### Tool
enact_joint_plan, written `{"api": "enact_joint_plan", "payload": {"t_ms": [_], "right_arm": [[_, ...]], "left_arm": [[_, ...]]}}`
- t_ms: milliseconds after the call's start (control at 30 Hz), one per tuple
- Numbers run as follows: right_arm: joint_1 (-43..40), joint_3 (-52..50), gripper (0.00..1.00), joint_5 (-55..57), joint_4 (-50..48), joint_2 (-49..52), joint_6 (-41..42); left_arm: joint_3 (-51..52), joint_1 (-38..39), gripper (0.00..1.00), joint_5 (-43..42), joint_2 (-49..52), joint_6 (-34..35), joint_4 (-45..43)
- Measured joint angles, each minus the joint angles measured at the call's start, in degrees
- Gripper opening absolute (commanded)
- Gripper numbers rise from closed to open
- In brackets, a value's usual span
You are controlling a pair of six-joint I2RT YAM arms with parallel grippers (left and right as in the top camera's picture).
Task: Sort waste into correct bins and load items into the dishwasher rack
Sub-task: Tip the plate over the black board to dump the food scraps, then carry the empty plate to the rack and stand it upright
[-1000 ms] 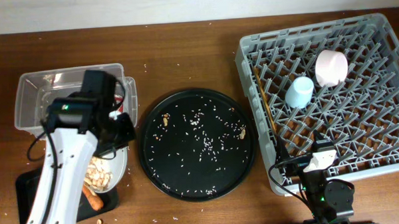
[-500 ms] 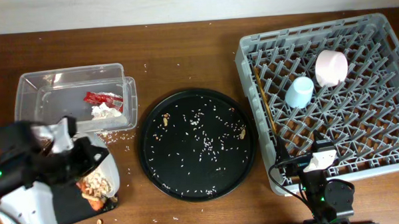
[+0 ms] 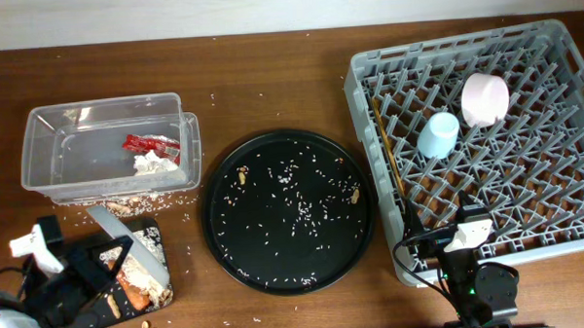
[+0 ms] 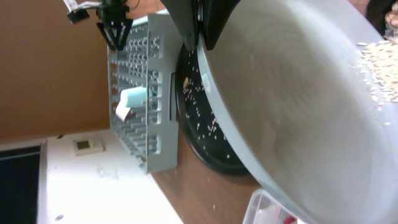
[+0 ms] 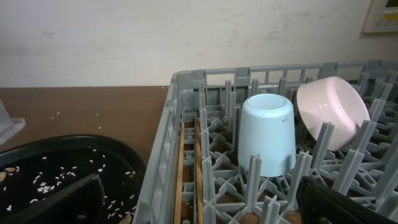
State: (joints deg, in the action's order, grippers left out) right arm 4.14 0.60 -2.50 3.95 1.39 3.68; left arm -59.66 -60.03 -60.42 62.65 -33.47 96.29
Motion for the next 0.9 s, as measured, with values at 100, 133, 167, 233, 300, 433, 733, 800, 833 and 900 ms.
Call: {"api": "enact_joint_plan", "payload": {"t_ms": [100,133,167,233,300,433,733,800,833,900], "right_arm": [[0.0,0.0,0.98,0.0,0.0,0.0,0.02],[0.0,0.0,0.98,0.0,0.0,0.0,-0.02],[0.0,0.0,0.98,0.0,0.0,0.0,-0.02],[0.0,0.0,0.98,0.0,0.0,0.0,0.0],[0.0,0.0,0.98,0.0,0.0,0.0,-0.02],[0.0,0.0,0.98,0.0,0.0,0.0,-0.04],[0.0,0.0,0.98,0.0,0.0,0.0,0.0],[0.0,0.0,0.98,0.0,0.0,0.0,-0.02],[0.0,0.0,0.98,0.0,0.0,0.0,0.0],[0.0,0.0,0.98,0.0,0.0,0.0,0.0]], "left_arm": [[0.02,-1.57,0.0,-0.87,0.0,-2.93,0.31],[0.02,-1.62,0.0,-1.18,0.0,-3.61,0.31],[0.02,-1.62,0.0,-1.55,0.0,-4.07,0.33],[0.04,-1.62,0.0,-2.38,0.0,-4.63,0.07],[0.04,-1.62,0.0,-2.4,0.0,-5.01,0.11],[0.9,-1.62,0.0,2.25,-0.02,-4.17,-1.62],[2.43,-1.66,0.0,-2.34,0.02,-0.09,-6.25],[2.45,-1.6,0.0,-4.11,0.02,0.96,-7.1],[2.45,-1.2,0.0,-5.99,0.02,1.27,-7.19],[2.43,1.86,0.0,-11.26,0.02,1.6,-9.16]]}}
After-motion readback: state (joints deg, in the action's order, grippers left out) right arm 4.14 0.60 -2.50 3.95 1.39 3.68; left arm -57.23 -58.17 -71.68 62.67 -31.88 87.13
